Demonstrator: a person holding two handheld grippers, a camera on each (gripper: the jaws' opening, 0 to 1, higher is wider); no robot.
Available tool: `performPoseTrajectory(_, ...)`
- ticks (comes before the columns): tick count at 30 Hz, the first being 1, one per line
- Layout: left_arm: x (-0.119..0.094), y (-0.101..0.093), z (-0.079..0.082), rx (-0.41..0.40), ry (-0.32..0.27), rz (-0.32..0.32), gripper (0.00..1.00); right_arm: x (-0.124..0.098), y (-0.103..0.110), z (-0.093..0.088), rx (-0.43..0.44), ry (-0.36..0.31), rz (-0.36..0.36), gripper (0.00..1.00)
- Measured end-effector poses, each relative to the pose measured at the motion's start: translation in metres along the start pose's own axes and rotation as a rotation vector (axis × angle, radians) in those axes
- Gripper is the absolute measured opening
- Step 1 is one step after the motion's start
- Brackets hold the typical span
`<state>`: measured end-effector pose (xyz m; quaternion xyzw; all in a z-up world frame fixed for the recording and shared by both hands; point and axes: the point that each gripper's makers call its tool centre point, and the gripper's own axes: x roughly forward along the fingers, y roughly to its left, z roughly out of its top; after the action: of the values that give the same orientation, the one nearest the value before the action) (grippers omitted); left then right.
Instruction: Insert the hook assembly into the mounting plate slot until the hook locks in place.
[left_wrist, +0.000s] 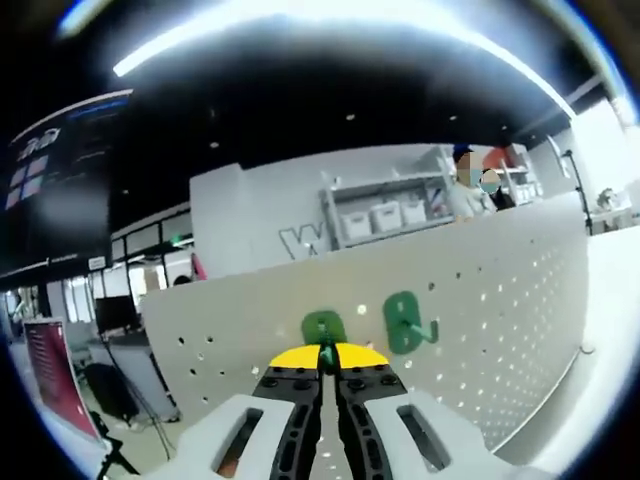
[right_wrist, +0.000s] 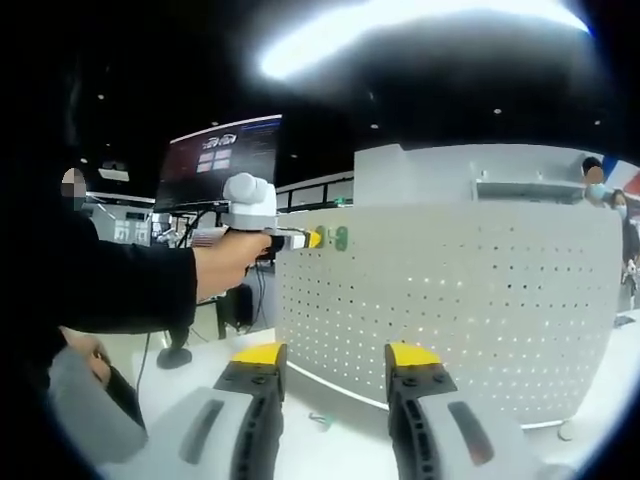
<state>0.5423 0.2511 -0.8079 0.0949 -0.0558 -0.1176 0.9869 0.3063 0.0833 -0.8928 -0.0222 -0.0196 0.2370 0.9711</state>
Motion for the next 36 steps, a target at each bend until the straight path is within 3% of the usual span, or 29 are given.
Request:
performPoseTrajectory(8, -0.007, -0.005, -0.01, -0.011, 0.011, -0.044, 0.03, 0.004, 0.0, -0.01, -0.003, 0.028, -0.001, 0.36)
performPoseTrajectory(18, -0.027, -0.011, -0.03, -0.061, 0.04, -0.091, 0.12, 0.007, 0.005, -0.02, -0.03, 0.073, 0.001, 0.36)
performPoseTrajectory(27, -0.059, -0.034, -0.028, -0.081, 0.019, -0.174, 0.19, 0.007, 0.007, -0.02, -0.058, 0.088, -0.005, 0.36)
performPoseTrajectory(36, -0.095, -0.029, -0.024, -0.16, -0.007, -0.23, 0.3, 0.006, 0.016, -0.02, -0.084, 0.103, 0.012, 0.36)
